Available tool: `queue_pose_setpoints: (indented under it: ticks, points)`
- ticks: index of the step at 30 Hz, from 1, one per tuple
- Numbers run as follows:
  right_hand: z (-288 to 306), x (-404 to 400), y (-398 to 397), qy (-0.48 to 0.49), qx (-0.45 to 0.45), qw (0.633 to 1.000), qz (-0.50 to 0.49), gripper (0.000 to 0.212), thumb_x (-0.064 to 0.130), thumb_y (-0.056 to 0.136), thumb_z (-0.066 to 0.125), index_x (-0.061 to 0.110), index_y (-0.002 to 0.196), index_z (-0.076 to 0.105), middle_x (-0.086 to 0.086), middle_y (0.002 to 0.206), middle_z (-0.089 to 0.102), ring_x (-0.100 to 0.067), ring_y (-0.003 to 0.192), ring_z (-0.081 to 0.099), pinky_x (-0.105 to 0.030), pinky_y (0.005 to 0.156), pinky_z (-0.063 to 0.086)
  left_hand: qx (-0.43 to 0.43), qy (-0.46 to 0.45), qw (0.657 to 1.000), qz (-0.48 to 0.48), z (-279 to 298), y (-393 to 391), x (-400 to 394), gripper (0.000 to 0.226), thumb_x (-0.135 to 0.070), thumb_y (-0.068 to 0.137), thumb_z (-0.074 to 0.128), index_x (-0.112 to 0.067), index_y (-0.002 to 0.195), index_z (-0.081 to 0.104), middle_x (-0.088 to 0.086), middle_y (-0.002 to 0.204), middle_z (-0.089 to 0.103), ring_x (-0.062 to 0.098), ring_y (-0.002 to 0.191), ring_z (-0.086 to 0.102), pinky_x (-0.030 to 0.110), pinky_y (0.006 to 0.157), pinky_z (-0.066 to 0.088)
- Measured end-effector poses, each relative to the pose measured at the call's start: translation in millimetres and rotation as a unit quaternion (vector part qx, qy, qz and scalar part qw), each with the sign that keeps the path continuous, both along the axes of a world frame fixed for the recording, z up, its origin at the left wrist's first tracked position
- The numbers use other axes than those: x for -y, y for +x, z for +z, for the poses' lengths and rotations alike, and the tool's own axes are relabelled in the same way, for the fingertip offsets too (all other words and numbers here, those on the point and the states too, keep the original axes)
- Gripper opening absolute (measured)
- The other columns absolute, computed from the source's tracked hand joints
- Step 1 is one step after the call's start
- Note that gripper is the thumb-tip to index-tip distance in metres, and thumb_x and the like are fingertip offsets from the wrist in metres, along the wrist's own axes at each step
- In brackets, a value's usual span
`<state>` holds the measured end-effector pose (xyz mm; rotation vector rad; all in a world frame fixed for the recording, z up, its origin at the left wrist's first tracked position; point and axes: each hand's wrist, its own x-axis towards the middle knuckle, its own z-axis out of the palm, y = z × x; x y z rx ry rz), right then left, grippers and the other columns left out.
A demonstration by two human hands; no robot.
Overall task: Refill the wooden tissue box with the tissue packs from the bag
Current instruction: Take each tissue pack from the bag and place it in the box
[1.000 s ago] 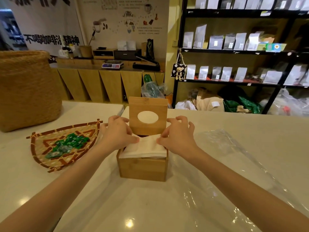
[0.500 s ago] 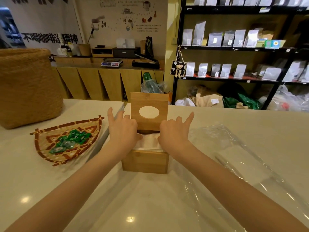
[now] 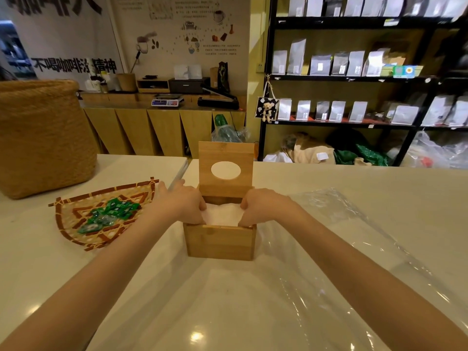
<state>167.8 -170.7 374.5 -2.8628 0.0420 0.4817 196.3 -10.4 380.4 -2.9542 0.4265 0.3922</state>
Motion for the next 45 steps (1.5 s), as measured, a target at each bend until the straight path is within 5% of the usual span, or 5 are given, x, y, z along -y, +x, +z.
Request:
queue_pose_setpoints:
  ticks: [19, 25, 29, 32, 45]
  points:
    - [2, -25, -3, -0.2, -0.018, 0.979, -0.041, 0.029, 0.021, 0.087, 0.05, 0.016, 0.116, 0.054, -0.011, 0.126, 0.052, -0.037, 0.125, 0.042, -0.077, 0.101, 0.007, 0.081, 0.141, 0.986, 0.04, -10, -7, 25, 0.039, -0.021, 0.09, 0.045, -0.023, 0.13, 0.047, 0.013, 0.15, 0.03, 0.038, 0.144, 0.001, 0.067, 0.107, -0.009]
    - [2, -11, -9, 0.014, 0.042, 0.999, -0.027, 0.036, 0.033, 0.08, 0.063, 0.015, 0.112, 0.06, -0.007, 0.11, 0.061, -0.028, 0.107, 0.054, -0.051, 0.102, 0.04, 0.051, 0.076, 0.995, 0.036, 3, -19, 23, 0.032, -0.023, 0.088, 0.051, -0.021, 0.12, 0.055, 0.011, 0.142, 0.041, 0.036, 0.142, 0.01, 0.065, 0.11, -0.006]
    - [34, 16, -43, 0.14, 0.123, 0.982, -0.017, 0.038, 0.029, 0.086, 0.059, 0.014, 0.121, 0.059, -0.009, 0.125, 0.06, -0.023, 0.113, 0.054, -0.032, 0.092, 0.043, 0.119, 0.006, 0.993, -0.016, 39, -59, 40, 0.033, -0.039, 0.083, 0.057, -0.016, 0.107, 0.056, 0.002, 0.088, 0.056, 0.022, 0.094, 0.053, 0.042, 0.09, 0.043]
    - [47, 46, -76, 0.167, 0.183, 0.968, -0.041, 0.034, 0.031, 0.087, 0.058, 0.017, 0.118, 0.062, -0.003, 0.125, 0.061, -0.014, 0.103, 0.053, -0.026, 0.087, 0.04, 0.183, -0.029, 0.974, -0.129, 56, -97, 64, 0.036, -0.044, 0.087, 0.048, -0.018, 0.111, 0.057, 0.001, 0.09, 0.06, 0.019, 0.087, 0.057, 0.032, 0.073, 0.049]
    - [-8, 157, -248, 0.208, 0.302, 0.899, -0.24, 0.016, 0.019, 0.087, 0.06, 0.02, 0.101, 0.067, -0.001, 0.086, 0.072, -0.013, 0.081, 0.067, -0.032, 0.081, 0.053, 0.08, -0.226, 0.784, -0.573, -38, -137, 186, 0.067, -0.065, 0.081, 0.035, -0.025, 0.133, 0.045, -0.006, 0.147, 0.04, 0.012, 0.134, 0.037, 0.027, 0.111, 0.027]
